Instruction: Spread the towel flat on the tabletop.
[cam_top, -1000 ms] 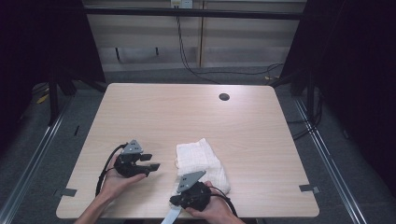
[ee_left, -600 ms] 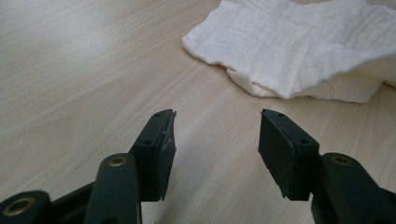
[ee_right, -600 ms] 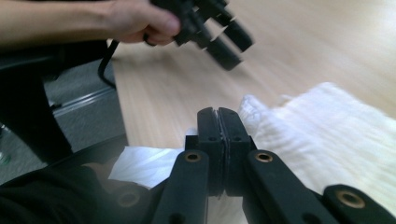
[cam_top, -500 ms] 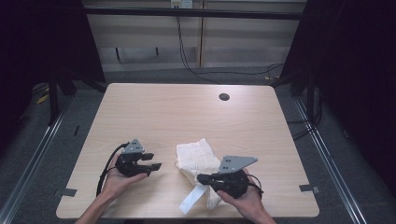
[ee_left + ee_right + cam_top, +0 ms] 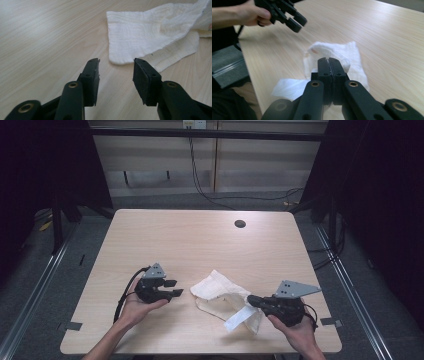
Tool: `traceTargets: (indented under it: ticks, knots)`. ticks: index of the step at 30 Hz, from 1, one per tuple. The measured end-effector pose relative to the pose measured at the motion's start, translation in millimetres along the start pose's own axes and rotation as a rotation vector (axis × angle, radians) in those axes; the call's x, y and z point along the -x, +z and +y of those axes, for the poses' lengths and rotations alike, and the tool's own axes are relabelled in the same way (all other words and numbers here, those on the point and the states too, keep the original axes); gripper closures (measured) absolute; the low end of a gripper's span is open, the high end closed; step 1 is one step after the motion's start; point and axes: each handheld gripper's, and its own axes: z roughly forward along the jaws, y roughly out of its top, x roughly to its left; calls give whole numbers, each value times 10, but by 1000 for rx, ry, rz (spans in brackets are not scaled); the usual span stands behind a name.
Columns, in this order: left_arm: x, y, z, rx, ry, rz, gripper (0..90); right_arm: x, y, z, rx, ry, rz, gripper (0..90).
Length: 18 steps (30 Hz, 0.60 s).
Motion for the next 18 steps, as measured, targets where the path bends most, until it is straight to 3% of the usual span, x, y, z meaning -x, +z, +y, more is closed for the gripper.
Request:
traceTargets:
  ticks: [2, 3, 5, 6, 7, 9, 10, 13, 18]
  knots:
    - [5, 41, 20, -3, 11, -19, 586, 20, -15, -22, -3, 5, -12, 890]
    - [7, 77, 32, -1, 13, -42, 656, 104, -54, -82, -9, 22, -33, 890]
    - [21, 166, 62, -17, 19, -84, 661, 145, -70, -106, -9, 29, -47, 890]
    - [29, 211, 86, -27, 29, -86, 661, 191, -79, -130, -3, 41, -52, 890]
    - [54, 288, 136, -24, 42, -100, 625, 272, -91, -176, -5, 57, -71, 890]
    - [72, 320, 167, -17, 45, -101, 600, 296, -91, -191, -6, 67, -71, 890]
    - [89, 369, 226, -10, 59, -128, 579, 330, -91, -220, -25, 80, -85, 889]
    - [121, 426, 249, 3, 68, -124, 466, 350, -89, -242, -26, 91, -83, 889]
    - [165, 431, 211, -6, 102, -155, 463, 370, -91, -268, -25, 96, -86, 888]
